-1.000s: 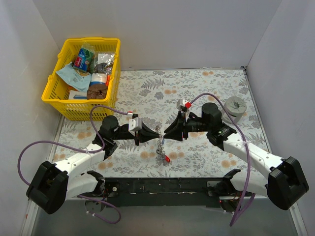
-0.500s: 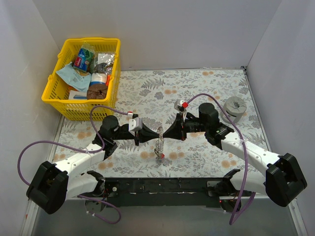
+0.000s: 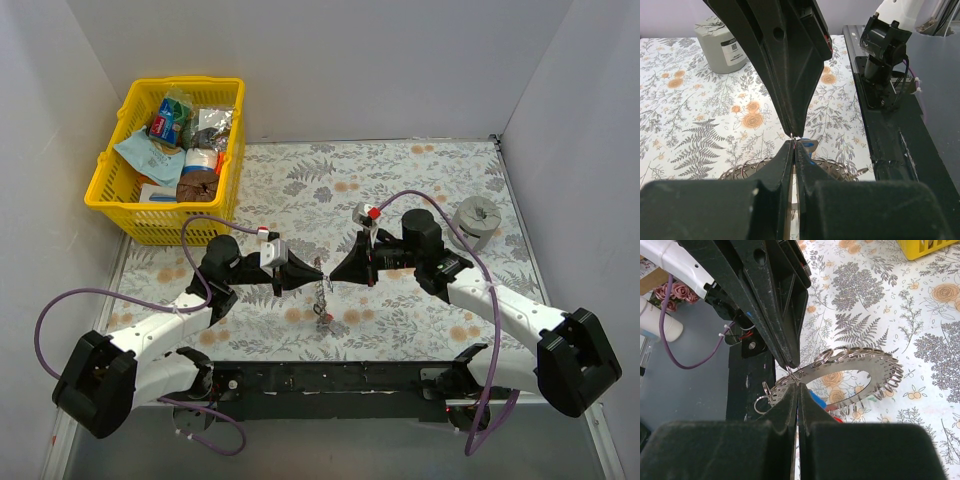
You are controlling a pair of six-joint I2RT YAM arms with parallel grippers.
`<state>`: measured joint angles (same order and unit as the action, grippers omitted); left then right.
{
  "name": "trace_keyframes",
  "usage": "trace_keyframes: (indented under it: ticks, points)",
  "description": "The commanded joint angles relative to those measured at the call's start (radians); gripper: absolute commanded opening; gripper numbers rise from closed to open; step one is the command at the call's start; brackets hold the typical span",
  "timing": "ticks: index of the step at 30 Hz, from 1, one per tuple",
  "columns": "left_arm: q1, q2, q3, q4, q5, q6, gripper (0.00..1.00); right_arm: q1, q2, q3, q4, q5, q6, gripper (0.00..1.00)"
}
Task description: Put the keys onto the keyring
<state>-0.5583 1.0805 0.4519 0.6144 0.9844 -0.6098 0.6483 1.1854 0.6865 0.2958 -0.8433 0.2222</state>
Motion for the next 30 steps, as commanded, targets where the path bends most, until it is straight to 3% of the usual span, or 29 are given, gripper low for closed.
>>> trace_keyframes:
  ticks: [1, 30]
  points:
    - [0.000, -0.044, 0.019, 0.085, 0.026, -0.005, 0.00, 0.004, 0.017, 0.027, 0.035, -0.007, 0.002, 0.01]
    - [0.001, -0.047, 0.007, 0.217, 0.085, -0.068, 0.00, 0.016, 0.062, -0.008, 0.098, -0.036, 0.005, 0.01]
